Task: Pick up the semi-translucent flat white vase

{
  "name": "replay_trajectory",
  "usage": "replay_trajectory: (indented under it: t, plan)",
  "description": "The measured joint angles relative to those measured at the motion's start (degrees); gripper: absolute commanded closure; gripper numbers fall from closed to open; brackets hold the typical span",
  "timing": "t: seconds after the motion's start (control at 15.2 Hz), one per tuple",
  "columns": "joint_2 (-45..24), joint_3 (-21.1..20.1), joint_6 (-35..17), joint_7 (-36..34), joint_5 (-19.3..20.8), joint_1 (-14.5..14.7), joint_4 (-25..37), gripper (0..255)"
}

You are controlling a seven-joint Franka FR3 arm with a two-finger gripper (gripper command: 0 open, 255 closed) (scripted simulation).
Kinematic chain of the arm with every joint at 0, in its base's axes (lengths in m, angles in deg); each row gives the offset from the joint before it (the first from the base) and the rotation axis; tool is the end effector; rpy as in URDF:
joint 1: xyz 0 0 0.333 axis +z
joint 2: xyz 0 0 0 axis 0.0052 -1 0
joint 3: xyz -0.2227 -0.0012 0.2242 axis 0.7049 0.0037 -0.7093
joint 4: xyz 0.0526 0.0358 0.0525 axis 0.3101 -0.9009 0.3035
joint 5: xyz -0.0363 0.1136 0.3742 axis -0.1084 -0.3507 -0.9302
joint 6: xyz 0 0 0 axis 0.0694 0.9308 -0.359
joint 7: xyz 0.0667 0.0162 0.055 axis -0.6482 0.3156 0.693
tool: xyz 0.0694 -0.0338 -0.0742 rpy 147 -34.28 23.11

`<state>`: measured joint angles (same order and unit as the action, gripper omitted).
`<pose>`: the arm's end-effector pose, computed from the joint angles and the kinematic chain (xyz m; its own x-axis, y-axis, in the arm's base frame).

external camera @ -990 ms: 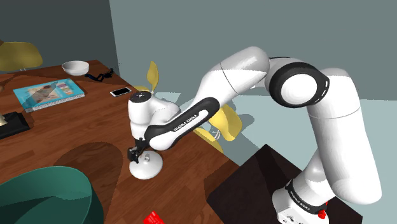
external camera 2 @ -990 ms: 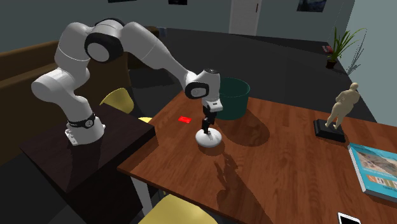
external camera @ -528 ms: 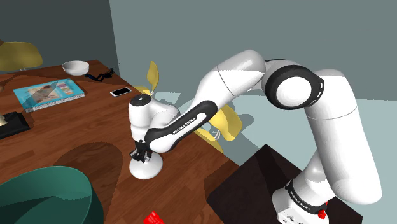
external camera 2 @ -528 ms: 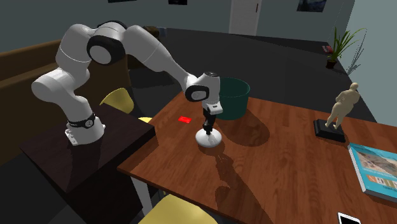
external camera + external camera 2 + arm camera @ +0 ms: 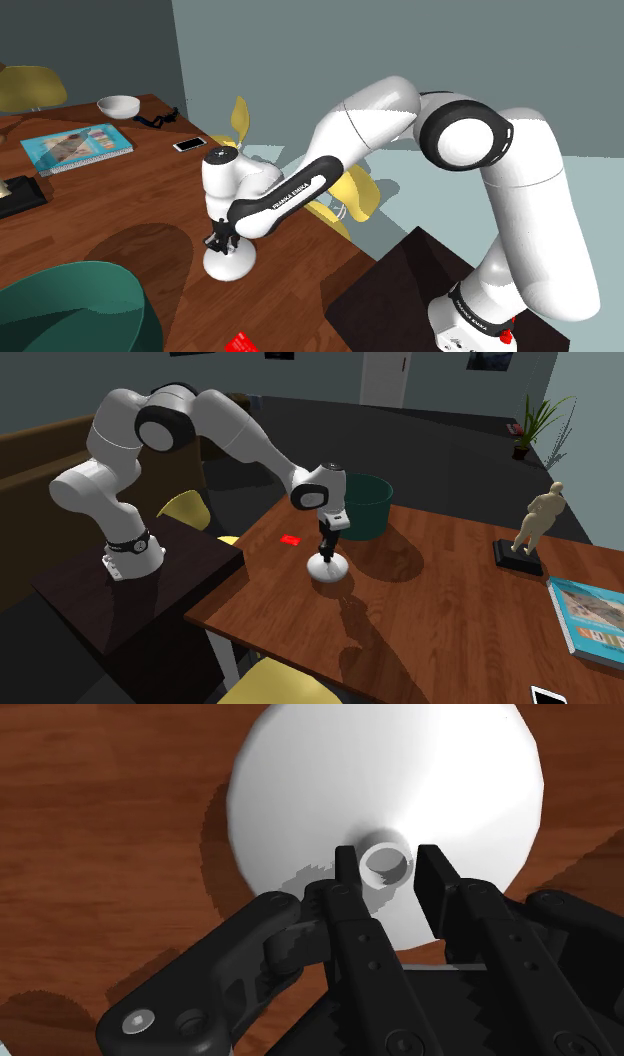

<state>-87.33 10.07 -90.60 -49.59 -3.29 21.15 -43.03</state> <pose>0.5487 0.3874 0.1732 0.9938 0.1092 0.0188 0.1085 -0.9935 0.0356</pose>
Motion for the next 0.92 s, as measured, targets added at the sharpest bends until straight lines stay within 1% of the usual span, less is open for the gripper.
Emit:
replay_trajectory:
  t: [0.92]
  plan:
    - [7.1, -2.1, 6.4, 1.7, -2.5, -1.4, -0.6, 255]
